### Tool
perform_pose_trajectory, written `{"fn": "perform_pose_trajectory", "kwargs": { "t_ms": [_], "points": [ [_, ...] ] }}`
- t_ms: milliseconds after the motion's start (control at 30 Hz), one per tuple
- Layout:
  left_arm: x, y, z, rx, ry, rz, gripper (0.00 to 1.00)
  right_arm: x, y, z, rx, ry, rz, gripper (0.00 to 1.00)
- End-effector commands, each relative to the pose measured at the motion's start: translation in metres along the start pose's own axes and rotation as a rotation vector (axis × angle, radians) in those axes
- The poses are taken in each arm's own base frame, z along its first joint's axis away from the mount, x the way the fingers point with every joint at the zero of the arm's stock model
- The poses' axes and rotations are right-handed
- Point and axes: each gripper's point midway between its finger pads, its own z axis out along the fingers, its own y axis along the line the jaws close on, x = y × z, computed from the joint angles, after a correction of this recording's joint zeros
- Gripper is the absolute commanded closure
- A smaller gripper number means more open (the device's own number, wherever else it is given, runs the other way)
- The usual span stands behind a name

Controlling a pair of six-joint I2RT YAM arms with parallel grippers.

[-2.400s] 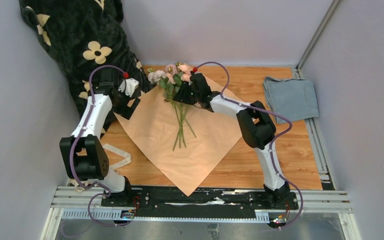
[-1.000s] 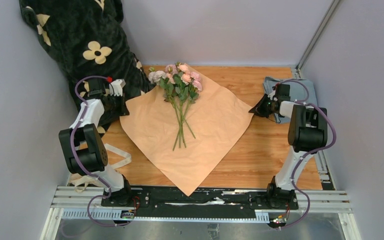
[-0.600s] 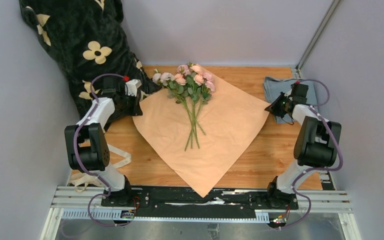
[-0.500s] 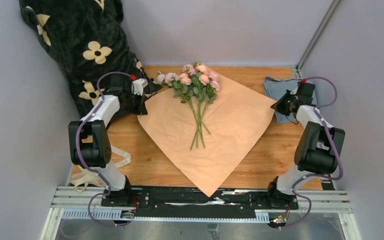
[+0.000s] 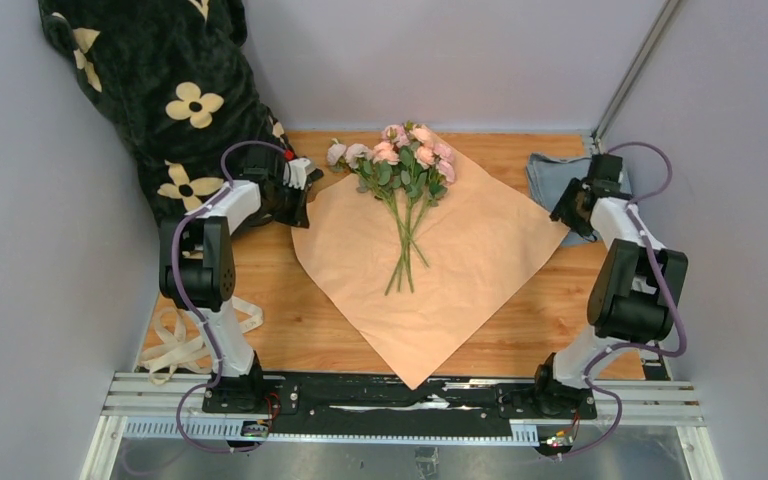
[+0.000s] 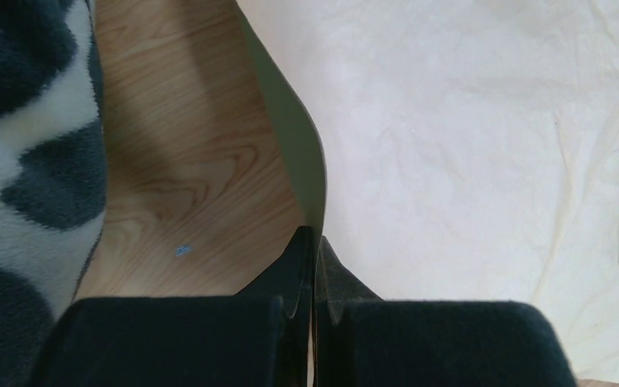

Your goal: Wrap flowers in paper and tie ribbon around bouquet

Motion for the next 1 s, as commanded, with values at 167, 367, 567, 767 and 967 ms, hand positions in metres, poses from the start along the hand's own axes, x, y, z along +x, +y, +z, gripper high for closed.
{"fn": "perform_pose_trajectory", "kwargs": {
  "t_ms": [167,367,567,767,967],
  "points": [
    [0.027,0.004,0.000,-0.061,0.079,-0.051,1.00,0.042,0.200,-0.067,-0.216,-0.155,-0.761,0.46],
    [0.035,0.004,-0.004,-0.080,0.093,-0.063,1.00,0.152,0.333,-0.054,-0.596,0.040,-1.096,0.54],
    [0.040,-0.001,-0.001,-0.055,0.098,-0.063,1.00,0.183,0.380,-0.017,-0.642,0.128,-1.108,0.59],
    [0.040,0.002,0.001,-0.062,0.101,-0.070,1.00,0.202,0.379,0.018,-0.576,0.168,-1.108,0.70],
    [0.041,0.002,0.002,-0.062,0.102,-0.070,1.00,0.214,0.373,0.031,-0.542,0.194,-1.106,0.73]
  ]
}}
